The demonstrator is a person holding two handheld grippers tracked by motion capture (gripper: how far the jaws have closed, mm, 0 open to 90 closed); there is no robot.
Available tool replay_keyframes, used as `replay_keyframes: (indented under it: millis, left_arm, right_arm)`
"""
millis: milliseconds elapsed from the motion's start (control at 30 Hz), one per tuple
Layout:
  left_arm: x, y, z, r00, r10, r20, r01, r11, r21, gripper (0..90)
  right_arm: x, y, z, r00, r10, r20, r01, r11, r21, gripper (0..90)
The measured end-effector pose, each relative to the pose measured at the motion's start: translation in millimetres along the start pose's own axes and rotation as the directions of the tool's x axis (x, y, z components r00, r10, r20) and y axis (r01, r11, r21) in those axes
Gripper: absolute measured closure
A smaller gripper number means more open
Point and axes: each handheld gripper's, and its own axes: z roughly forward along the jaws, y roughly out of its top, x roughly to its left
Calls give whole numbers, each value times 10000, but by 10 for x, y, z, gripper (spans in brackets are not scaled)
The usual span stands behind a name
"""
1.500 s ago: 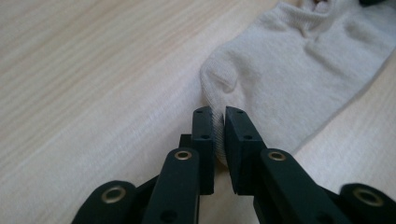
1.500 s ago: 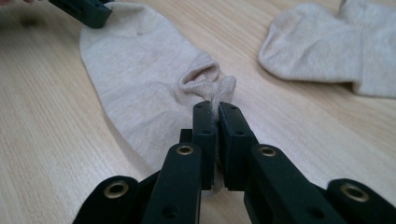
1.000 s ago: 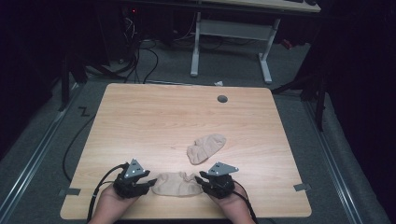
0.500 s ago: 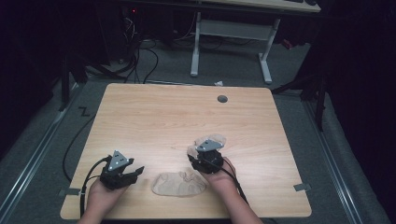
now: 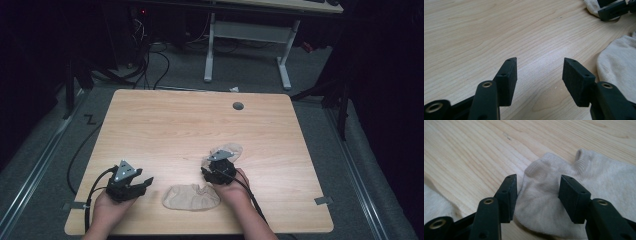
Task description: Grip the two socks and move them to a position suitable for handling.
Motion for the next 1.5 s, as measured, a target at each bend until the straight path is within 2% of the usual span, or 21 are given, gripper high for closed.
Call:
replay_keyframes:
  millis: [100, 233, 333, 467, 800, 1033, 1133, 1500]
  left_arm:
    - [-1, -6, 7, 10000, -49, 21, 49, 10000, -12, 459]
    - [8, -13, 5, 10000, -86, 48, 86, 10000, 0, 459]
    - [16, -16, 2, 9999, -101, 61, 101, 9999, -11, 459]
    - [16, -15, 5, 9999, -104, 106, 105, 9999, -60, 459]
    - [0, -14, 9, 9998, 2, 188, 1, 9999, -143, 452]
    - [-3, -8, -12, 9998, 96, 201, -91, 9997, -246, 443]
    - [-6, -7, -9, 9997, 92, 216, -86, 9996, -256, 442]
    - [-11, -5, -5, 9997, 147, 186, -141, 9995, -279, 440]
  right_arm:
    - [-17, -13, -10, 9999, 110, 116, -110, 9999, -51, 609]
    - [-54, -35, -24, 9991, 41, 417, -36, 9999, -136, 764]
    - [-73, -34, -32, 9989, 122, 461, -119, 9999, -73, 803]
    - [-77, -30, -72, 9990, 141, 413, -137, 9999, -99, 812]
    - [-139, -3, -393, 9991, 360, 238, -329, 9921, -1208, 810]
    - [-135, 74, -660, 9989, 462, -32, -458, 9765, -2107, 808]
    - [-122, 93, -701, 9990, 446, -27, -441, 9726, -2283, 809]
    - [-62, 188, -884, 9984, 225, -517, -371, 9524, -3027, 809]
